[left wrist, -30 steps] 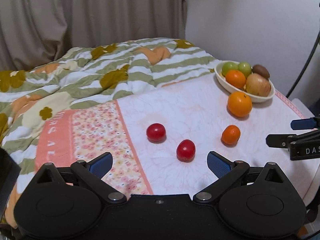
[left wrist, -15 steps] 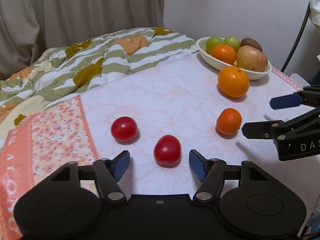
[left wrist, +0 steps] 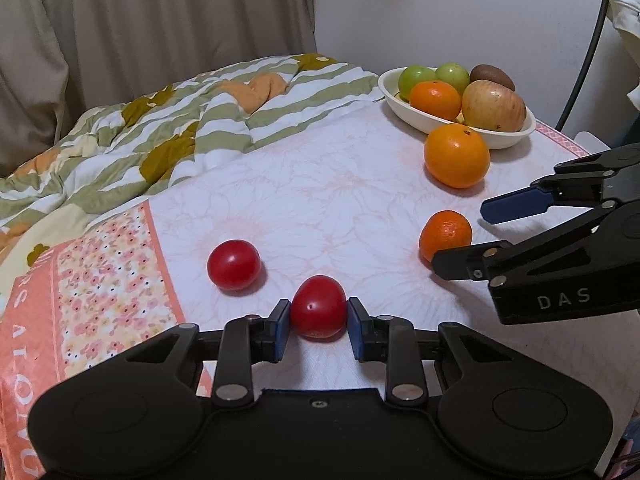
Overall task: Organize fruits
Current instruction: 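Lower the left tool onto a red cherry tomato and close on it, then close the right tool on the mandarin while the left tool holds the tomato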
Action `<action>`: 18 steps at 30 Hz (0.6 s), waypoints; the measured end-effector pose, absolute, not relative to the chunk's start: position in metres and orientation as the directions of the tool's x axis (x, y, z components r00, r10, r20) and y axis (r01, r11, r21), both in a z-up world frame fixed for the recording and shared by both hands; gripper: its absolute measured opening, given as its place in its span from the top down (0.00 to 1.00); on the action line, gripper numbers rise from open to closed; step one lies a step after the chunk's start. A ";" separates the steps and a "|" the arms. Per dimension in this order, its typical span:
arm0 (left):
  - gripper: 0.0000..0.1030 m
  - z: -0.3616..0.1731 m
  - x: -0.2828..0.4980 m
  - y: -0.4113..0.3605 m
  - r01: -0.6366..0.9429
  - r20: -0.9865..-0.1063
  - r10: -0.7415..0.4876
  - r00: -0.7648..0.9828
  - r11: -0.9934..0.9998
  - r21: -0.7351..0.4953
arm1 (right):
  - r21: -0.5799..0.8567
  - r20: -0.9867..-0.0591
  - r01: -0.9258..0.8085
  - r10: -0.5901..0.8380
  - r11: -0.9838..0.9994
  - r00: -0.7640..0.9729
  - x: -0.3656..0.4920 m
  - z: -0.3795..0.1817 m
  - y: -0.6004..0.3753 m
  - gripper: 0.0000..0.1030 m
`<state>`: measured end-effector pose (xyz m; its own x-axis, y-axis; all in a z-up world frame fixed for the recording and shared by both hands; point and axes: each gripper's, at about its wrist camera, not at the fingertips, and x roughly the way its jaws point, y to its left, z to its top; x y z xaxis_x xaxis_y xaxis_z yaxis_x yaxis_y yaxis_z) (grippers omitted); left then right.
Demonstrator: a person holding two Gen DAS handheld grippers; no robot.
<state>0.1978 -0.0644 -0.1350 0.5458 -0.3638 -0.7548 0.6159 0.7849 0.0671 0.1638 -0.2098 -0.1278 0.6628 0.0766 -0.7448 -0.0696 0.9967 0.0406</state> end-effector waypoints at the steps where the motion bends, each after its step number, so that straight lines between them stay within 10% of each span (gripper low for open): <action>1: 0.68 -0.135 0.198 -0.063 0.615 -0.755 -0.363 0.546 0.786 0.067 | 0.040 -0.744 -0.075 0.080 0.996 0.663 0.165 -0.128 -0.208 0.28; 7: 0.68 -0.134 0.197 -0.059 0.603 -0.757 -0.354 0.549 0.795 0.066 | 0.035 -0.753 -0.109 0.098 0.993 0.651 0.167 -0.132 -0.201 0.50; 18: 0.69 -0.119 0.189 -0.047 0.580 -0.745 -0.354 0.566 0.813 0.055 | 0.034 -0.746 -0.109 0.098 0.993 0.659 0.160 -0.118 -0.197 0.50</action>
